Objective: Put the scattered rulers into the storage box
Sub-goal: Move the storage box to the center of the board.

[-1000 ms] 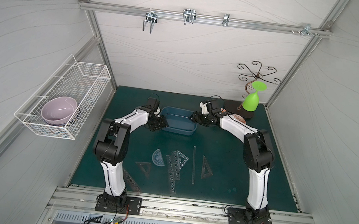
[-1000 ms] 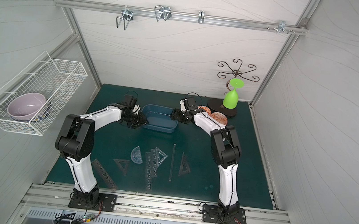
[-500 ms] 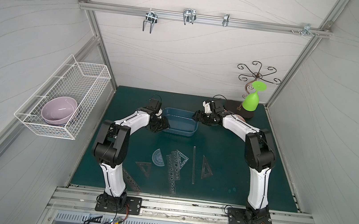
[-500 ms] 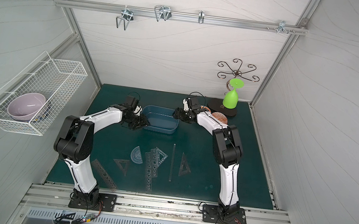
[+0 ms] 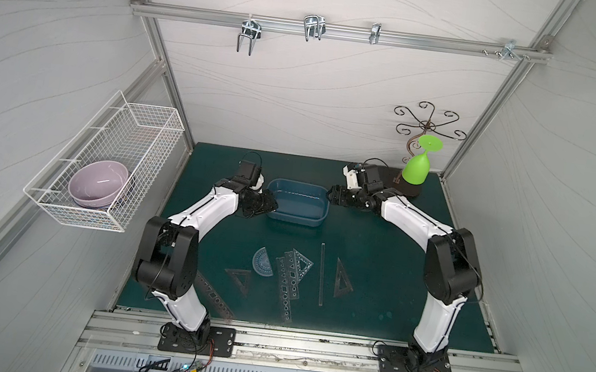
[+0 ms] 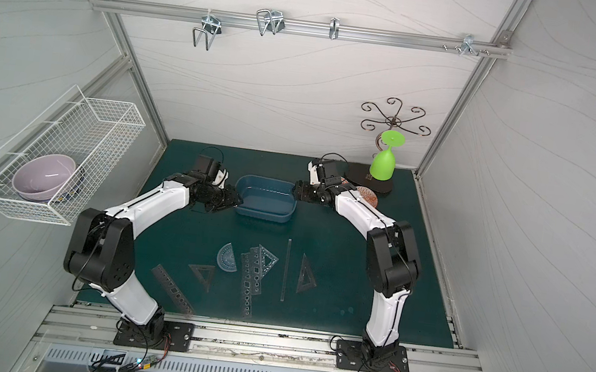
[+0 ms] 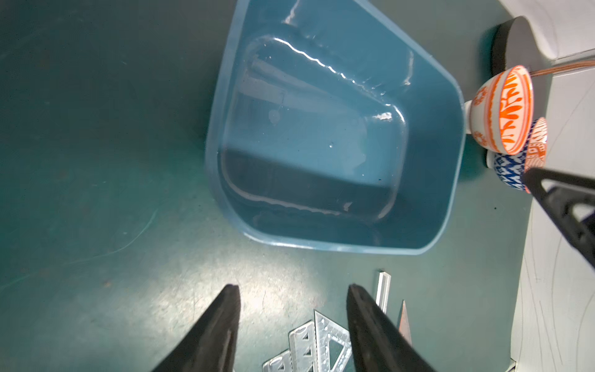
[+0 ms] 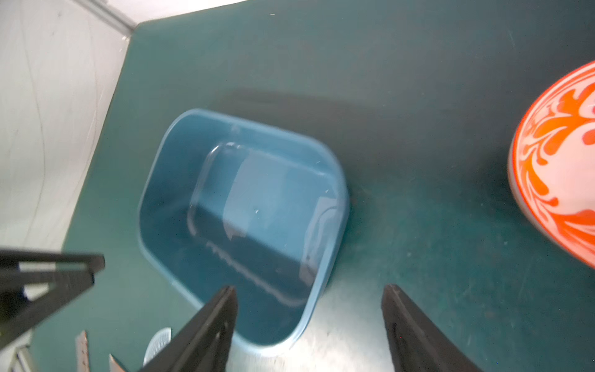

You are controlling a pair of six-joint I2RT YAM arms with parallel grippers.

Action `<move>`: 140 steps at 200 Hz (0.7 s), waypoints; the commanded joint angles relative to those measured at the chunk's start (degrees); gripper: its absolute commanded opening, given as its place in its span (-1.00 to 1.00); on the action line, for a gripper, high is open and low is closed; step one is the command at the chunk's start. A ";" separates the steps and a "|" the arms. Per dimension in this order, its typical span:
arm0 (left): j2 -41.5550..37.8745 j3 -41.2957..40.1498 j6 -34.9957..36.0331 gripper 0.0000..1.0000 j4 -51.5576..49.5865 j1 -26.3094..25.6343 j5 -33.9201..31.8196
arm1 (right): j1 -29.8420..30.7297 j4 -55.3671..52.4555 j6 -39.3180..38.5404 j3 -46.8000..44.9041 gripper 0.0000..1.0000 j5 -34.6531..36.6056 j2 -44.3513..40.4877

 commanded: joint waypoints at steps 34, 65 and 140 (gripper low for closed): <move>-4.91 -3.34 0.62 0.14 -1.72 0.32 -1.72 | 11.96 1.80 -4.06 -6.96 0.46 3.83 -3.78; -6.65 -3.71 1.80 0.11 -4.61 0.30 -3.07 | 14.73 1.87 -4.42 -6.25 0.43 3.12 -1.02; -12.06 -7.80 3.82 0.12 -5.82 0.24 -5.39 | 12.15 3.14 -4.62 -5.87 0.43 1.60 3.58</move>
